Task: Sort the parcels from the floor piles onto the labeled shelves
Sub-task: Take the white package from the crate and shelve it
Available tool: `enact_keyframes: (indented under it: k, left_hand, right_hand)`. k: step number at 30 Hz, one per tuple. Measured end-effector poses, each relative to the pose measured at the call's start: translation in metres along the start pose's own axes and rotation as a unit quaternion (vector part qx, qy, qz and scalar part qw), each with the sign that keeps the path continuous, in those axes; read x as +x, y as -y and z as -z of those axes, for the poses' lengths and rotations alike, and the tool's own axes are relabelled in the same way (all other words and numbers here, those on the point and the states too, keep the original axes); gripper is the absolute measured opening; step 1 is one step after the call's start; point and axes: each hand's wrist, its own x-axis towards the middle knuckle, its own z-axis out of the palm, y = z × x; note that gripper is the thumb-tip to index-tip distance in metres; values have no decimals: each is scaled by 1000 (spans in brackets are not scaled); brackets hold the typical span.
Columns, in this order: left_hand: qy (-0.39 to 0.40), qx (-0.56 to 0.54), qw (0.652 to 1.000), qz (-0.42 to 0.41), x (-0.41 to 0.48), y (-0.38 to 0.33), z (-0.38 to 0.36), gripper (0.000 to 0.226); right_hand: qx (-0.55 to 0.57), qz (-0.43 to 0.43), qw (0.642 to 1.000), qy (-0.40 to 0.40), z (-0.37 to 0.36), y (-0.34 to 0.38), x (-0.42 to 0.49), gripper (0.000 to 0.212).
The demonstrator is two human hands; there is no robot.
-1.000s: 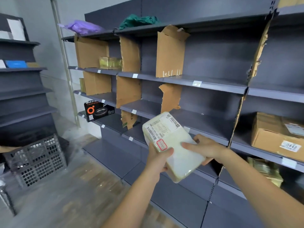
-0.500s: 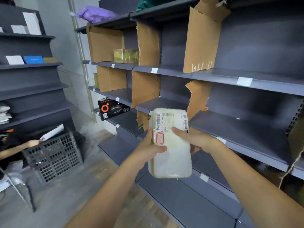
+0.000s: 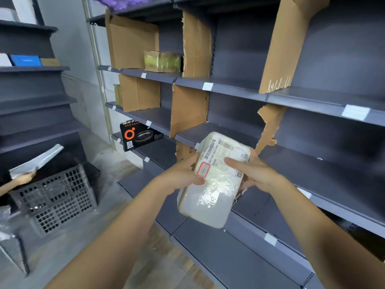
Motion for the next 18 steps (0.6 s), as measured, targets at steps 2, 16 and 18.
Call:
enact_keyframes:
  k: [2,16,18]
  left_hand:
    - [3,6,1000,-14,6,5,16,72]
    - [-88,-138,986,22,48,66,118,20]
    - [-100,-136,986,0,50,73,124,15]
  right_hand:
    - [12,6,1000,-26,-9,3,5,69]
    - [208,4,953,-222,-96,-4,44,75]
    - [194,-19,954,-228,-103,-6,45,74]
